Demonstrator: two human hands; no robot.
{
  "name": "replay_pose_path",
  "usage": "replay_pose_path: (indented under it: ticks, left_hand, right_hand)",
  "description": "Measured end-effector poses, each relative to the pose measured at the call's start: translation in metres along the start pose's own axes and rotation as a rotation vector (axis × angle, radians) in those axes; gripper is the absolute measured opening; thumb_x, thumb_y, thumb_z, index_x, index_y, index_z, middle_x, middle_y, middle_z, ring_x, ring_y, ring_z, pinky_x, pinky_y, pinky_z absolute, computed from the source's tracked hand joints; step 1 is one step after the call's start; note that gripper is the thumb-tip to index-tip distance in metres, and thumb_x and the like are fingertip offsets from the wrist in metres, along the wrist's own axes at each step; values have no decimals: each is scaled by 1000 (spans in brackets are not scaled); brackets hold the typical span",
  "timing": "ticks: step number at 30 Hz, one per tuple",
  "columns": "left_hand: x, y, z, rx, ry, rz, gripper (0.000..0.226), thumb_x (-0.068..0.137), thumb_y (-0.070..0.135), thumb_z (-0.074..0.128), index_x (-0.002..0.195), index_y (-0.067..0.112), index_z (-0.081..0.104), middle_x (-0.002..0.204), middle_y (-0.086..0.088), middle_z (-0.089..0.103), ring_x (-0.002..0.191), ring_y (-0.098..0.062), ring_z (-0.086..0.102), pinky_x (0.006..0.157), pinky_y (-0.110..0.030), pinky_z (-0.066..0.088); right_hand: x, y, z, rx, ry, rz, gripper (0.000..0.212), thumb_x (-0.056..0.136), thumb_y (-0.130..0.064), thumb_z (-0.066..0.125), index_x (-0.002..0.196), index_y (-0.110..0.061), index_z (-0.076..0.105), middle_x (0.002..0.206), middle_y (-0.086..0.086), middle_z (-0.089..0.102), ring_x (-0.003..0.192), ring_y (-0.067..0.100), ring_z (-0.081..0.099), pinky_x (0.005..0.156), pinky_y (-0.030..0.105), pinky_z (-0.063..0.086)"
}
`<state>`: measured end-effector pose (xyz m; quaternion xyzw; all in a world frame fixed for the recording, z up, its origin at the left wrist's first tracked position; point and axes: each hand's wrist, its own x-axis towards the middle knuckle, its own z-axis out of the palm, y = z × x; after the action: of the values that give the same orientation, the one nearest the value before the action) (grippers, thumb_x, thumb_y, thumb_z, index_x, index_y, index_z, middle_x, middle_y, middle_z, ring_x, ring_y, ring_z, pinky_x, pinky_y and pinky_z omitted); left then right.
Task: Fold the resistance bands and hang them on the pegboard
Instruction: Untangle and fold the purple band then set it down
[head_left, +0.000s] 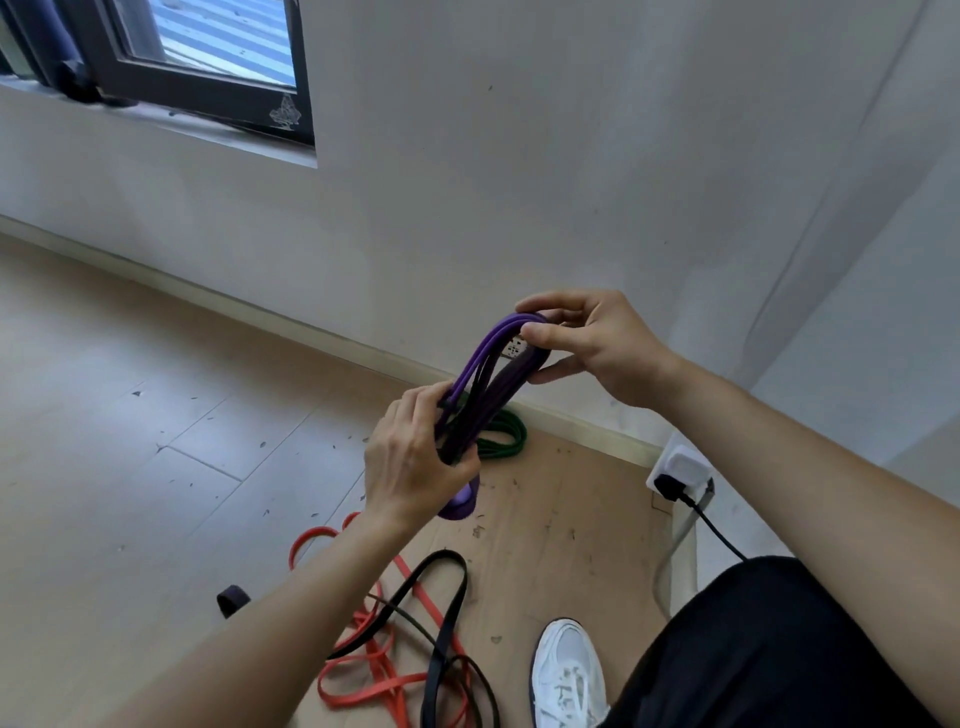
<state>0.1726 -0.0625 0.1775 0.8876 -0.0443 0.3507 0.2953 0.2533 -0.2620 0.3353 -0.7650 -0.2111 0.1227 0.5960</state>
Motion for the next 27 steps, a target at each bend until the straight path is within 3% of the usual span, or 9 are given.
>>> replay_pose_path:
  ticks: [7,10,13,18,20,21,23,25,27]
  left_hand:
    - [12,-50,11,64,-161,92,38,80,25,79,117,16,71,97,2,73,80,-18,68,59,-33,56]
    - [19,-76,18,111,-295,93,36,79,27,80,114,22,71,94,8,74,81,-15,68,58,-29,53]
    - [17,-97,35,89,-443,25,35,79,33,79,113,29,72,96,15,74,86,-9,68,64,-31,56]
    - [10,-128,78,41,-600,-38,33,77,34,80,109,30,73,87,16,71,72,-9,60,65,-32,55]
    - [8,-140,99,40,-650,-30,33,79,37,78,111,31,73,86,15,70,70,-9,59,65,-34,56]
    - [7,-147,109,43,-672,-28,33,80,37,77,111,31,73,86,15,70,70,-9,59,64,-34,57]
    - [6,-162,131,52,-705,-28,34,81,38,76,113,31,72,87,14,70,70,-8,58,64,-32,56]
    - [3,-177,153,51,-738,-35,35,81,38,75,115,31,72,88,13,71,72,-8,59,64,-28,53]
    - [1,-190,176,53,-780,-28,35,82,37,75,116,31,71,87,13,68,72,-8,57,61,-22,47]
  right_hand:
    - [17,51,-11,-44,22,205,28,93,-4,69,121,-3,66,105,35,67,102,42,71,81,48,63]
    - [24,87,-8,-162,-36,341,24,97,-9,66,120,-8,62,95,22,70,92,36,73,88,52,61]
    - [30,125,0,-250,-59,434,23,100,-13,62,122,-10,57,96,21,65,84,29,67,84,49,60]
    - [45,194,14,-422,-105,464,21,100,-14,61,121,-16,57,97,21,64,79,26,65,79,47,60]
    - [56,222,17,-431,-133,452,35,95,-19,70,127,-20,57,106,11,65,89,21,66,81,37,61]
    - [62,237,17,-455,-158,429,48,89,-23,77,131,-20,55,112,4,63,98,18,65,85,25,59]
    - [73,272,20,-568,-194,367,82,73,-33,90,142,-19,49,128,-2,57,118,13,56,95,12,44]
    - [80,310,26,-637,-196,338,106,62,-39,94,151,-20,39,139,-1,48,128,11,44,108,20,35]
    - [87,349,31,-631,-149,353,112,55,-45,92,151,-22,39,139,1,50,130,14,46,114,33,39]
